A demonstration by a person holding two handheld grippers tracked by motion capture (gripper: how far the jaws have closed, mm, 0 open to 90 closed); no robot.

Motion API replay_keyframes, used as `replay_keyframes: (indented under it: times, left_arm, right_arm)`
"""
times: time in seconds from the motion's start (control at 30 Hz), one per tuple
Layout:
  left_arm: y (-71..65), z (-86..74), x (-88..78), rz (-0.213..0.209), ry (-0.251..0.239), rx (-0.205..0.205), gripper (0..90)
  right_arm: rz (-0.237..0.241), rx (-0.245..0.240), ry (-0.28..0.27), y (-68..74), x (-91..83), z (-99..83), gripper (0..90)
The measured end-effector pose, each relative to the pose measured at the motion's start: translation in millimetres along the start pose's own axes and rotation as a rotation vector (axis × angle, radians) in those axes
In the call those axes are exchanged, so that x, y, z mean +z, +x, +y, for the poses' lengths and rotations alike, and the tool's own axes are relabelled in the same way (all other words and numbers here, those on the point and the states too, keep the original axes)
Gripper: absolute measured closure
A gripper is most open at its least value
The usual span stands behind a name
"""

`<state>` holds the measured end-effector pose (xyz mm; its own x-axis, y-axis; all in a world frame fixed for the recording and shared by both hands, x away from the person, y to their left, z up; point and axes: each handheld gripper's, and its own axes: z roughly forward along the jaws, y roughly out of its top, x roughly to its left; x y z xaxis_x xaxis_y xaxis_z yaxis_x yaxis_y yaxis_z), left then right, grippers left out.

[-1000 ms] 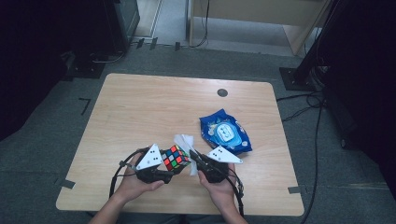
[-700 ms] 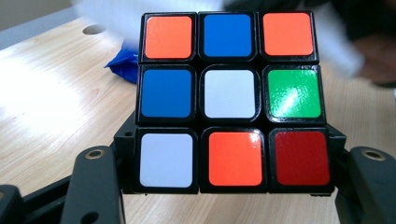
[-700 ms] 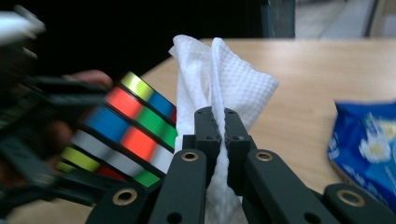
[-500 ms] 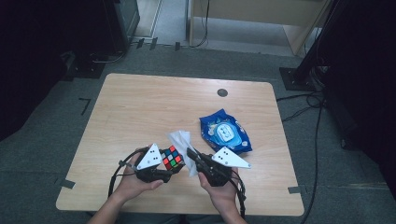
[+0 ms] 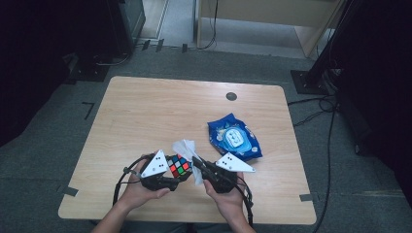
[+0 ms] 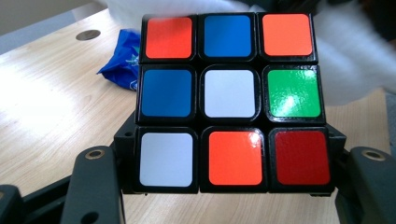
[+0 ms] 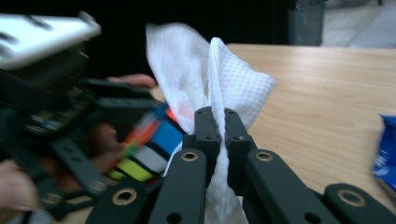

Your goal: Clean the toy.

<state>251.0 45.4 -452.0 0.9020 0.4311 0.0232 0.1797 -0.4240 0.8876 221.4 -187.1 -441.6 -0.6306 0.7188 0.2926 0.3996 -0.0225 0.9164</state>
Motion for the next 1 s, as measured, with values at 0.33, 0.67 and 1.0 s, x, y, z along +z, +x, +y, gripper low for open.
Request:
replay_keyframes:
  times: [0.33, 0.67, 1.0]
  left_arm:
    - [4.7, 1.4, -5.4, 0.007, -0.018, -0.011, 33.9]
    - [8.2, 0.5, -7.0, 0.016, -0.015, -0.019, 33.9]
    - [8.0, 1.4, -7.2, 0.015, -0.03, -0.033, 33.8]
  right_arm:
    - [-0.128, 0.063, 0.106, -38.4, 15.3, -25.0, 88.3]
    - [-0.229, 0.052, 0.107, -45.9, 10.3, -19.8, 63.7]
    - [-0.085, 0.058, 0.111, -16.9, 16.4, -17.5, 76.5]
